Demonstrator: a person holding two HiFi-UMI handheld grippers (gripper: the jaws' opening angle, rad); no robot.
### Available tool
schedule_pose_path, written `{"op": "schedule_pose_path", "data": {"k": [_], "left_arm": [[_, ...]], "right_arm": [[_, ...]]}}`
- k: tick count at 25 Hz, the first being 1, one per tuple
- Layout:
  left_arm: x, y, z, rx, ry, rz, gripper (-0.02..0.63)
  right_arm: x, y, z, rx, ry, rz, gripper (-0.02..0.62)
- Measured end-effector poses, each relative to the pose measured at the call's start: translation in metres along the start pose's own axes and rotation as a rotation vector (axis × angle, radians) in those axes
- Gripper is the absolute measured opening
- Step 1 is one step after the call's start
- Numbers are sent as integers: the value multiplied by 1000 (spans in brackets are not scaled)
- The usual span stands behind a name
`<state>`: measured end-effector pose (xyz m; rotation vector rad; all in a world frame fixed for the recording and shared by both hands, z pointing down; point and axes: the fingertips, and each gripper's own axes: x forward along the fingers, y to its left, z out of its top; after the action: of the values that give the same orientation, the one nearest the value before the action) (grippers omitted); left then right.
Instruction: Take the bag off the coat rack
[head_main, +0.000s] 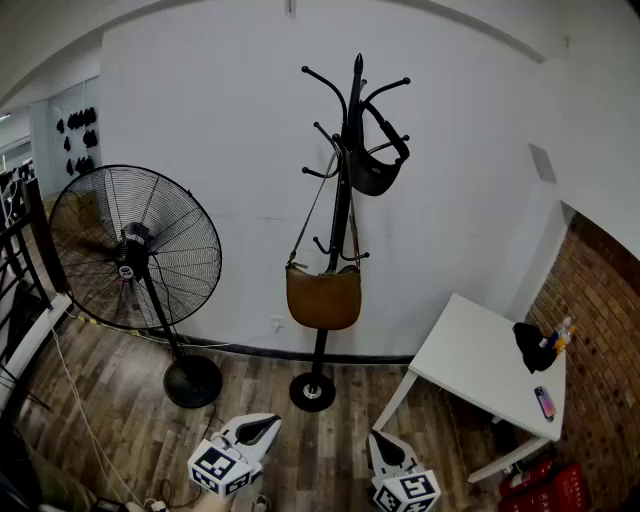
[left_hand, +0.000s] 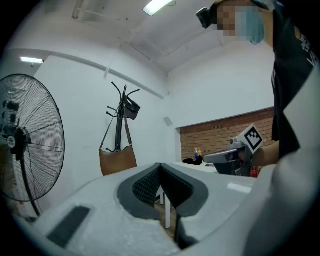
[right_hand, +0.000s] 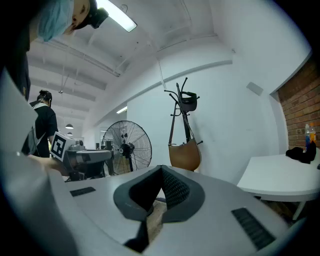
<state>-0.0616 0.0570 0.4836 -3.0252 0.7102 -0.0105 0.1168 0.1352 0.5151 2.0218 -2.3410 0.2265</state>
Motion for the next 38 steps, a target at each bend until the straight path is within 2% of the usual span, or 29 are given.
{"op": "schedule_pose_path", "data": {"k": [4,9,10,11,12,15,17,24,30,38], "left_arm": [[-7,-10,-1,-17,-10,9,8],[-14,-25,-6,-43,-52,-9,9],[-15,-29,-6,-52,-63,-13,84],[-16,-32,-7,-61,-69,-14,206],[-17,-35,-8,-69,-69,-11,244],[-20,-39,-20,-92,-38,-1,250],[-17,-39,-26,-93,-19,-4,260],[9,-16,-29,-82,0,-32,291],[32,31,-30,-104,10,-20,291],[64,95,-31,-97,4,-37,291]], "right_arm": [[-6,10,2,-14,-21,28,-2],[-11,23,-2,8,-37,109,2],[-12,25,-3,0,-38,113,0],[-12,27,-2,-8,-38,117,26],[-13,28,-2,-9,-39,119,59],[-13,25,-6,7,-39,109,167],[-11,22,-8,13,-37,105,206],[11,6,-4,46,-34,68,210],[53,-7,4,49,-21,33,209],[117,-19,6,59,7,4,209]]}}
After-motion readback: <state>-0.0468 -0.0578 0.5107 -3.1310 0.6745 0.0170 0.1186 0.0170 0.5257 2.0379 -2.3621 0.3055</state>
